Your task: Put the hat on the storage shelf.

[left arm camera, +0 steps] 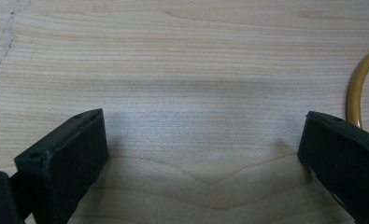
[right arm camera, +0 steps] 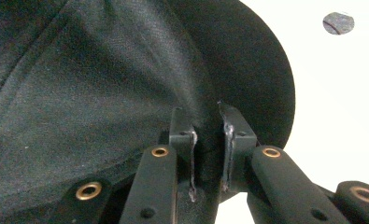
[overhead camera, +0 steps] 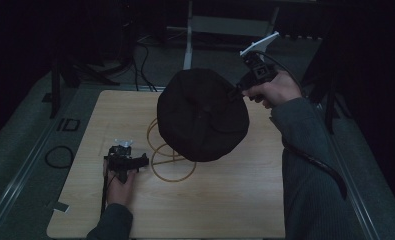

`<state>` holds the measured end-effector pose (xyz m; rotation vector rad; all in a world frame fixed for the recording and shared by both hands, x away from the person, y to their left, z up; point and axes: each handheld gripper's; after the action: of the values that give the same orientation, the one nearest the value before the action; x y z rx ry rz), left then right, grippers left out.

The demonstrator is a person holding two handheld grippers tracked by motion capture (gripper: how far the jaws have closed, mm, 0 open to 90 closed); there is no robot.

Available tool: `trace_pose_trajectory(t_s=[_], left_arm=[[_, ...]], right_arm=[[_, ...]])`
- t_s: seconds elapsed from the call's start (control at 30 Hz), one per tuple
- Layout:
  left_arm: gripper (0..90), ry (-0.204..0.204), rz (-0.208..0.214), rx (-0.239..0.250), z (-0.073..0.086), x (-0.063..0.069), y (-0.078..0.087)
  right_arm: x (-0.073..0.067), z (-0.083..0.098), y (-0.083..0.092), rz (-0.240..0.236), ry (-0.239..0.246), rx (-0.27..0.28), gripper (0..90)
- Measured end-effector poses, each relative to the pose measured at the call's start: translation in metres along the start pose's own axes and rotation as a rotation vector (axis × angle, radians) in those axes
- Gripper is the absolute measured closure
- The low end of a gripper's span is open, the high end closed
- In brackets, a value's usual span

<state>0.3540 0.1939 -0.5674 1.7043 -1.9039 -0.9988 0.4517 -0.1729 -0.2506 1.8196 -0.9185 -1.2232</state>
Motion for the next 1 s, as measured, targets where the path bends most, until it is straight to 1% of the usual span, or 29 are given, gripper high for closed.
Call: trace_pose_trajectory(t_s=[0.13, 0.47, 0.77, 1.0], left_arm=[[1.2, 0.000, 0.000, -0.001, 0.000, 0.000, 0.000], [1.2, 0.000, 0.000, 0.000, 0.000, 0.000, 0.000], [1.2, 0.000, 0.000, 0.000, 0.000, 0.000, 0.000], [1.2, 0.000, -0.001, 0.002, 0.000, 0.000, 0.000]], right_arm=[[-0.004, -0.001, -0.002, 0.011, 0.001, -0.002, 77.7], [-0.011, -0.002, -0.006, -0.001, 0.002, 0.003, 77.6], [-0.019, -0.004, -0.010, 0.005, 0.008, 0.001, 77.6], [-0.027, -0.005, -0.017, 0.018, 0.020, -0.010, 77.6]])
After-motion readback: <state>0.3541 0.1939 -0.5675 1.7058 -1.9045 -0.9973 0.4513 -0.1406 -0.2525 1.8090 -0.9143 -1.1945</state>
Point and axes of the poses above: each handheld gripper's, and its own axes: y roughly backward along the jaws, z roughly out of its underside, x roughly to its right, and after that the axes turned 15 degrees about -y, right-handed
